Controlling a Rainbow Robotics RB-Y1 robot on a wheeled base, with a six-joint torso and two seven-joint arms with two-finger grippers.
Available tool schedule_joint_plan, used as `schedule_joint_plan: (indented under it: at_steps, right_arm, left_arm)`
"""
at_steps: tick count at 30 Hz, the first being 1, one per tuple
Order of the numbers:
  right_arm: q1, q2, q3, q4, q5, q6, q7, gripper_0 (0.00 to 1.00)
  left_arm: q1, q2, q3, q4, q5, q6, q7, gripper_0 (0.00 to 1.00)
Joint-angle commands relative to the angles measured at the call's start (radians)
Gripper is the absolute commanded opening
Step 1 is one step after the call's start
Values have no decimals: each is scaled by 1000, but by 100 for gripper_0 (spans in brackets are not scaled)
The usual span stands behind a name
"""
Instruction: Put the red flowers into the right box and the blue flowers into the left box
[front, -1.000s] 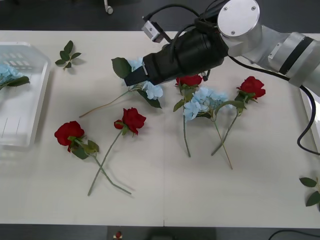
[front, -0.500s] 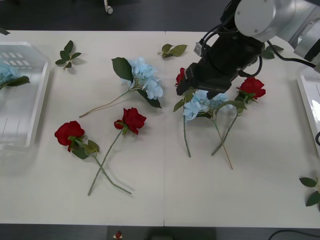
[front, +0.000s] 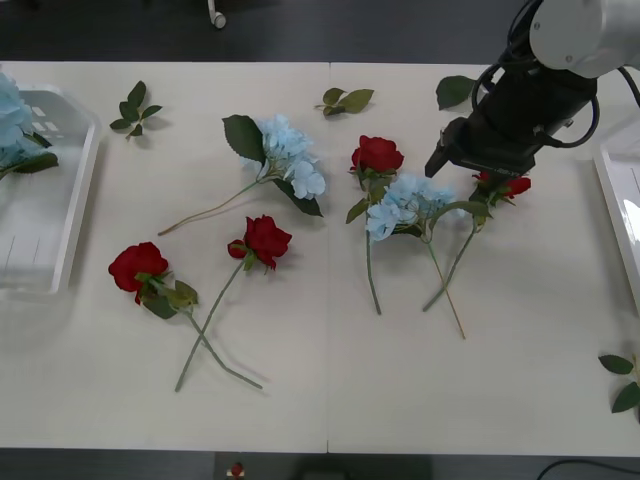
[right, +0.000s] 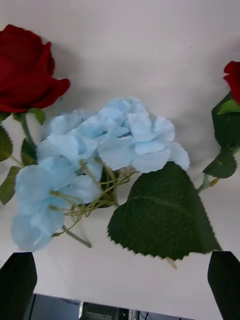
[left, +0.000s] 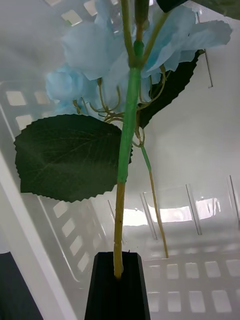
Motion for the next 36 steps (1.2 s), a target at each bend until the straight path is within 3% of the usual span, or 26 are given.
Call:
schedule_joint_plan:
  at_steps: [1, 10, 11, 13, 14, 15, 18, 22, 27, 36]
  right_arm:
    - [45, -26, -7, -27, 92, -38, -4, 100]
    - [129, -43, -7, -32, 215, -142, 6, 100]
    - [134, -43, -7, -32, 227, -149, 6, 100]
    - [154, -43, -7, -29, 258, -177, 6, 100]
    - [159, -41, -7, -26, 264, -186, 6, 100]
    - [165, -41, -7, -19, 268, -199, 7, 100]
    - [178, -38, -7, -3, 267, -225, 9, 100]
    - [186, -27, -7, 24, 278, -240, 18, 100]
    - [186, 13, -7, 68, 317, -245, 26, 100]
    - [186, 77, -7, 137, 371, -274, 35, 100]
  left_arm:
    - [24, 2, -90, -21, -20, -63, 148, 0]
    - [51, -29, -179, -21, -48, -159, 276, 0]
    - [51, -30, -179, -22, -48, -163, 276, 13]
    - [51, -30, -179, -22, -39, -178, 276, 79]
    - [50, -30, -174, -22, -36, -181, 273, 94]
    - [47, -30, -164, -24, -31, -181, 268, 100]
    - [39, -30, -119, -33, -17, -163, 220, 100]
    - [18, -30, 8, -54, 3, -41, 156, 100]
    - [-8, -29, 143, -140, 32, 235, 131, 100]
    - [5, -3, 83, -346, 193, 540, 394, 100]
